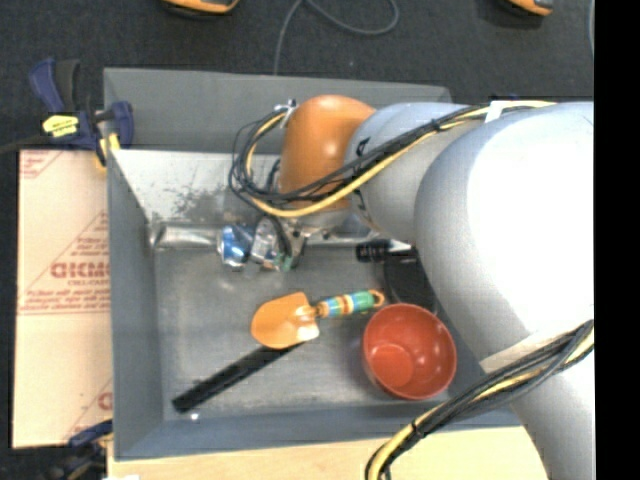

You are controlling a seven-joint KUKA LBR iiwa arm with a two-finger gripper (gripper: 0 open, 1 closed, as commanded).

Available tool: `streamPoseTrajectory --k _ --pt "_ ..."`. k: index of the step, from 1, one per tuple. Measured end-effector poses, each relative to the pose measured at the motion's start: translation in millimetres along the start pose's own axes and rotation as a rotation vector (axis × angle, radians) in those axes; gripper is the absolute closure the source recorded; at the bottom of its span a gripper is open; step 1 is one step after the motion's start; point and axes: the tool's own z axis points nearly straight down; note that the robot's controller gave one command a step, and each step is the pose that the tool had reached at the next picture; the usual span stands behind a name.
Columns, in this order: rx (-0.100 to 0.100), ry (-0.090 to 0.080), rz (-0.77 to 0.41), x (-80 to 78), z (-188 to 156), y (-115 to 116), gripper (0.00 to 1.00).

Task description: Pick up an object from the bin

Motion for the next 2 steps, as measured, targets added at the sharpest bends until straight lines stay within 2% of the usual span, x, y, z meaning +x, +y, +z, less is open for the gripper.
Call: streamPoseTrajectory --k 1,2 --pt "0.003 0.006 0.006 0.2 1.2 4.6 1.00" --pt "0.000 0.001 -0.027 -3.0 -8.7 1.7 1.00"
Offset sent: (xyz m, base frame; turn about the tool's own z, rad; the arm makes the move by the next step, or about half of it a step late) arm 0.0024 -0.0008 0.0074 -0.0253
